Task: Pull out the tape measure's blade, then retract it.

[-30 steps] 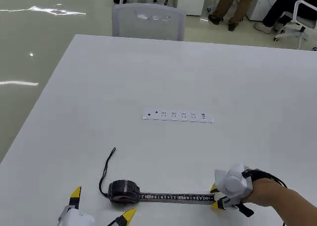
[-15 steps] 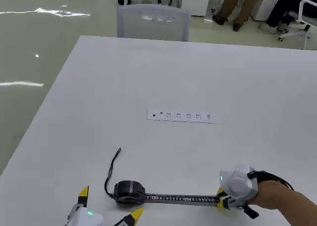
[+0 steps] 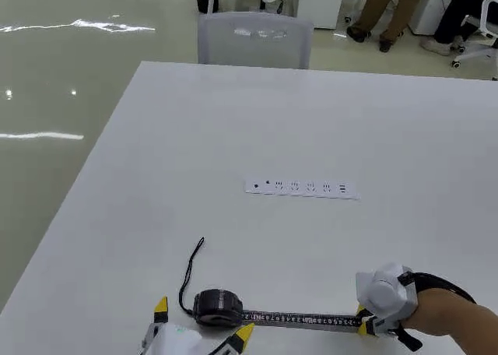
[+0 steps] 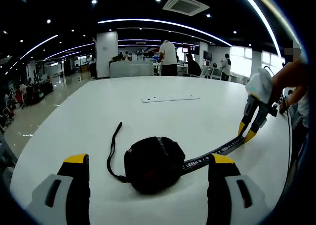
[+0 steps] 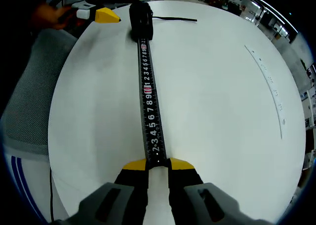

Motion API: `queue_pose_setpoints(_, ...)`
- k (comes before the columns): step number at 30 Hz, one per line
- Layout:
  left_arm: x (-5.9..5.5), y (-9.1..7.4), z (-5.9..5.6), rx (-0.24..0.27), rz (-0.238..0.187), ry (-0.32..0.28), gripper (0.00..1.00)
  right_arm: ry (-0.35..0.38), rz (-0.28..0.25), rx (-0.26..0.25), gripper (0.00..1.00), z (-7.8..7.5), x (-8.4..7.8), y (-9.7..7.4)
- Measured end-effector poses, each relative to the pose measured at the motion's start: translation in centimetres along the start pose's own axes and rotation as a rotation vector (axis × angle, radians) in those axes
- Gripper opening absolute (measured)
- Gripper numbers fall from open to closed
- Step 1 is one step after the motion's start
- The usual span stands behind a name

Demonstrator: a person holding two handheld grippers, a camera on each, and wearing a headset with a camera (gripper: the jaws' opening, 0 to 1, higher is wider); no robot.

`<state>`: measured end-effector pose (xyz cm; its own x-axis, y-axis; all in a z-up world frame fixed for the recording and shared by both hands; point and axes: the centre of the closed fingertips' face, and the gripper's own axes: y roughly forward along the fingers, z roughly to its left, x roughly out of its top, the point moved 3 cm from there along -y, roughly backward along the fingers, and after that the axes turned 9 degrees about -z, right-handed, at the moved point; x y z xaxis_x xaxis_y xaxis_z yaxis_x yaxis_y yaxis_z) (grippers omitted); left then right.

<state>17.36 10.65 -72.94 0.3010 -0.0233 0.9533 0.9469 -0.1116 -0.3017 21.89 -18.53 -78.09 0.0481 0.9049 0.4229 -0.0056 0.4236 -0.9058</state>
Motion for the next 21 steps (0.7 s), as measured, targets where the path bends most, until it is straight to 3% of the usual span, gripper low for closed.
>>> queue_pose_setpoints(2,0.2,0.3,-0.1,0.011,-0.006,-0.038,0.99,0.004,0.009,-0.001,0.14,-0.2,-0.1,0.1)
queue_pose_setpoints(11,-1.0,1.5,0.7,0.078,0.026,-0.074,0.94,0.01,0.008,-0.005,0.14,-0.1,-0.1,0.1)
queue_pose_setpoints(14,-1.3,1.6,0.3,0.072,0.042,-0.064,0.92,0.012,0.019,-0.005,0.14,-0.1,-0.1,0.1)
queue_pose_setpoints(16,-1.0,1.7,-0.1,0.067,0.026,-0.045,0.92,0.018,0.025,-0.005,0.14,-0.2,-0.1,0.2)
queue_pose_setpoints(17,-0.7,1.8,-0.3,0.062,0.011,-0.067,0.91,0.021,0.024,-0.005,0.14,-0.3,-0.2,0.2)
queue_pose_setpoints(21,-0.7,2.3,-0.8,0.054,0.024,-0.059,0.83,0.023,0.028,-0.006,0.14,-0.1,-0.2,0.1)
